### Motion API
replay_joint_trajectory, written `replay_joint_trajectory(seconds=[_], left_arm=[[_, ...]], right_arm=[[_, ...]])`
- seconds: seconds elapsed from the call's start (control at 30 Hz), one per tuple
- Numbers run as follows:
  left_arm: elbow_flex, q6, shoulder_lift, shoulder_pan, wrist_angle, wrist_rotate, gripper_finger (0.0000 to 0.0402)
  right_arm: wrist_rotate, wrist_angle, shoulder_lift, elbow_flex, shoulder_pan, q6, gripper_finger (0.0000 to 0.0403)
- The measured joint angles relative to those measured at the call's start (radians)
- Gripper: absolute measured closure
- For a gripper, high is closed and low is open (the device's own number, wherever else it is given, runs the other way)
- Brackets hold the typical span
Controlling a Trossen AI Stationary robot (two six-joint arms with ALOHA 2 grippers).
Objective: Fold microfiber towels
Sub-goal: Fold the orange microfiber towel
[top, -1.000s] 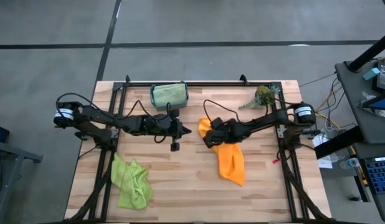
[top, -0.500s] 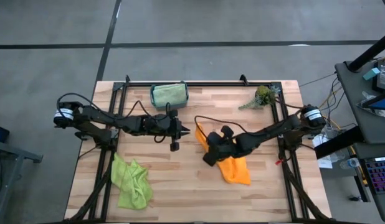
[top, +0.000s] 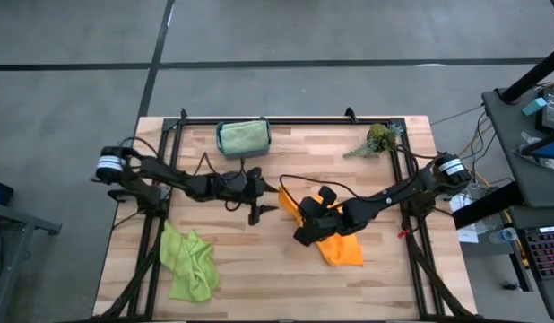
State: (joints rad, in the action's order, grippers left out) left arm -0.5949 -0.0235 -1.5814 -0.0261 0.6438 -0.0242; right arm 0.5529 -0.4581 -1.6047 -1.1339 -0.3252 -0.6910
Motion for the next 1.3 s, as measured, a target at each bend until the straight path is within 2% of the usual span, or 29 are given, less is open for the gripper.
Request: replay_joint_trajectory(seconds=[0.2,0.33,0.47,0.53,0.67,0.83,0.9,1.0,1.17,1.3], left_arm=[[-0.012,-0.025,-0.092,-0.023,0.114,0.009,0.0153],[-0.019,-0.05,-0.109,-0.039,0.092,0.078,0.0155],[-0.018,-0.049,-0.092,-0.052,0.054,0.084,0.0155],[-0.019,-0.039,-0.092,-0.056,0.07,0.042,0.0155],[-0.052,0.006,-0.13,-0.065,0.116,-0.15,0.0155],[-0.097,0.011,-0.187,-0.066,0.138,-0.175,0.0161],[-0.1,0.028,-0.18,-0.066,0.146,-0.177,0.0178],[-0.098,0.034,-0.155,-0.064,0.141,-0.18,0.0232],[-0.097,0.04,-0.128,-0.064,0.142,-0.18,0.0372],[-0.092,0.039,-0.112,-0.064,0.142,-0.18,0.0396]], right_arm=[[-0.002,0.001,0.0,0.002,0.0,0.008,0.0394],[-0.003,0.001,0.0,0.004,0.0,0.009,0.0394],[-0.003,0.001,0.0,0.004,-0.004,0.011,0.0394],[-0.003,0.001,0.0,0.004,-0.004,0.011,0.0394],[-0.003,0.005,0.0,0.01,-0.004,0.012,0.0394],[-0.003,0.008,0.0,0.016,-0.004,0.015,0.0394],[-0.003,0.005,0.0,0.019,-0.007,0.015,0.0394],[-0.005,0.0,0.0,0.019,-0.011,0.023,0.0394],[-0.01,0.002,0.0,0.022,-0.016,0.022,0.0389],[-0.011,0.0,0.0,0.022,-0.018,0.012,0.0369]])
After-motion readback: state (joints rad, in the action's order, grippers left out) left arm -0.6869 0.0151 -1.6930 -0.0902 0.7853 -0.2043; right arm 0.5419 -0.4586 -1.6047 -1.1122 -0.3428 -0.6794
